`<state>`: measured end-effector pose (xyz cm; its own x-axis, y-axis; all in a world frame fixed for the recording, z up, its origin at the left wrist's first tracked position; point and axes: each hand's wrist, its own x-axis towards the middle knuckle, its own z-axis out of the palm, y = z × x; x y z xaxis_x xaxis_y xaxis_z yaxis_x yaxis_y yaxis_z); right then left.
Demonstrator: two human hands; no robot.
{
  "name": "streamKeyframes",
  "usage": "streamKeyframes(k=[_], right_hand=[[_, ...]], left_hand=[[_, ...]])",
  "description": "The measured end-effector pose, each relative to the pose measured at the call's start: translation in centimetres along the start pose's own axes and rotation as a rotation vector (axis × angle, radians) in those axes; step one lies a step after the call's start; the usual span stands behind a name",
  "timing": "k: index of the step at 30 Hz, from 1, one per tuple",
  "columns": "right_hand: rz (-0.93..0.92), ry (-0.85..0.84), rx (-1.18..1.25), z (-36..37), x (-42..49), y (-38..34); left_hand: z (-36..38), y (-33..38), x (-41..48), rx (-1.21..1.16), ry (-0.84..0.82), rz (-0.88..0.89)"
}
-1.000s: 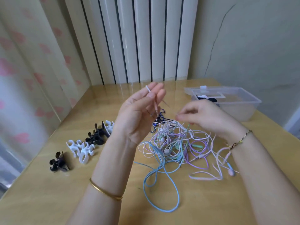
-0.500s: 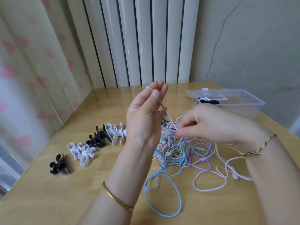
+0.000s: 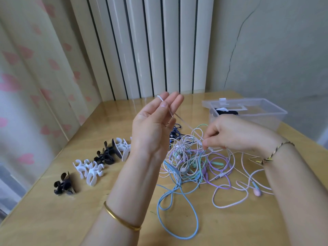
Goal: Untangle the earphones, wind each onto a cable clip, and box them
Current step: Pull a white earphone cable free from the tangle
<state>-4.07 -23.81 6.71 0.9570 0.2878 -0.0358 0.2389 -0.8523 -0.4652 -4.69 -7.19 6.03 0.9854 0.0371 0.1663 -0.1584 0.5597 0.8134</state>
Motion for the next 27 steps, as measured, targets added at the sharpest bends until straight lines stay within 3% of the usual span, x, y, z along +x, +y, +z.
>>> streamKeyframes(k=[4, 10, 17, 22, 24, 27], right_hand=[[-0.116, -0.137, -0.027, 0.0, -0.8, -1.4], [-0.262, -0.151, 0.065, -1.0, -2.4, -2.9], [-0.199, -0.207, -0.062, -0.8, -2.4, -2.6], [-0.254, -0.214, -0.005, -1.4, -3.1, -2.9], [-0.266, -0.170, -0.004, -1.7, -3.4, -3.1], [-0.244, 0.125, 0.032, -2.6, -3.4, -2.3]], left_hand=[[-0.1, -0.7, 0.1, -0.017, 0.042, 0.038], [0.2, -2.5, 0.0, 0.069, 0.045, 0.157], [1.6, -1.8, -0.7, -0.154, -0.075, 0.074], [1.1, -3.0, -0.5, -0.093, -0.042, 0.130], [0.7, -3.8, -0.4, 0.040, -0.030, 0.159], [0.0, -4.2, -0.2, 0.259, -0.069, 0.158]])
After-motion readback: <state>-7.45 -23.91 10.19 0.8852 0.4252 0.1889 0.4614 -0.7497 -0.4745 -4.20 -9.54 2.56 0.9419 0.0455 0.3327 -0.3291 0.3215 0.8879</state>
